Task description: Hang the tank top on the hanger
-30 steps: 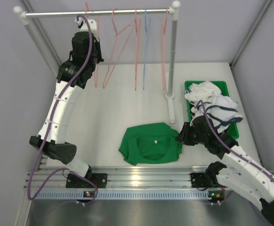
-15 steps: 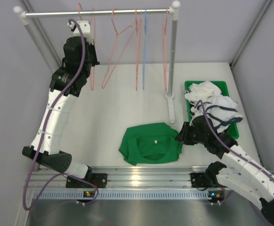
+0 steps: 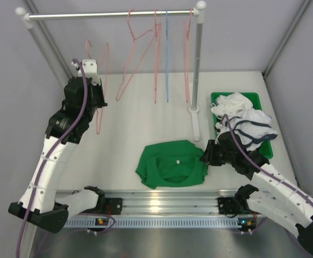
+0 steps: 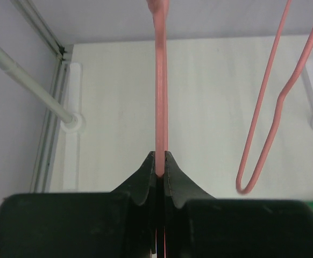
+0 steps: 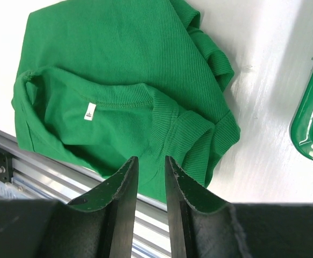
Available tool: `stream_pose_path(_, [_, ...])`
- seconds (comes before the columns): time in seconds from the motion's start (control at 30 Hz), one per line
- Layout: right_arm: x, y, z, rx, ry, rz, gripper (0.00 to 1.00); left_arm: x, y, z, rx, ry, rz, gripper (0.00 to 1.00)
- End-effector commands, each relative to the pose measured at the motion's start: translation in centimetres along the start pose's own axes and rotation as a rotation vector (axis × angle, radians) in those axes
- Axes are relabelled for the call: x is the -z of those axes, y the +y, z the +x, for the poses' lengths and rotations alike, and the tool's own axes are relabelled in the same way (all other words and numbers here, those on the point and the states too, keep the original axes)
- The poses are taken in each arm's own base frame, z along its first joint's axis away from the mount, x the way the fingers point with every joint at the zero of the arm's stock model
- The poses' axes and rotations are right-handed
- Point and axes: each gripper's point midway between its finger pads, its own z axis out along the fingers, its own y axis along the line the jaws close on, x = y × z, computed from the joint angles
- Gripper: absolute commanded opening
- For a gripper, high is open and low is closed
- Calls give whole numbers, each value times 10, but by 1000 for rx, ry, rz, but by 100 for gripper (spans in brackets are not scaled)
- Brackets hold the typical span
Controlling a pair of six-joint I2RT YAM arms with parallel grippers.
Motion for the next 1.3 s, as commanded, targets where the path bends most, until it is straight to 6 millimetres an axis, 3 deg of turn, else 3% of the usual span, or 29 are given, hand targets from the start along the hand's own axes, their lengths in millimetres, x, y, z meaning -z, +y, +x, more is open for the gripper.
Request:
stream_pose_path(0.0, [11,15,-23,24,-69,-46,27,18,-8,41,38,71,80,0])
stream_pose_path(0.07, [12,14,-24,33,-71,-42,27,34,-7,54,59,83,107,0])
stream_pose_path(0.17, [14,14,-26,50,-65,-31,27,45,-12,105,56,181,165,0])
stream_pose_path(0.37, [16,12,-33,77,-75,-4,27,75,-46,176,66,330,413,0])
stream_pose_path(0.47, [17,12,-36,74,-86,-2,27,92,-57,164,62,291,497,0])
stream_pose_path(0.73, [17,14,-41,65,-103,-1,27,117,-78,171,90,358,641,0])
stream_pose_path(0.93, [14,13,-37,66,-87,-1,27,127,-76,166,123,337,646,0])
stream_pose_path(1.27, [7,17,-25,70,-38,-29,25,173,-91,155,140,429,828,0])
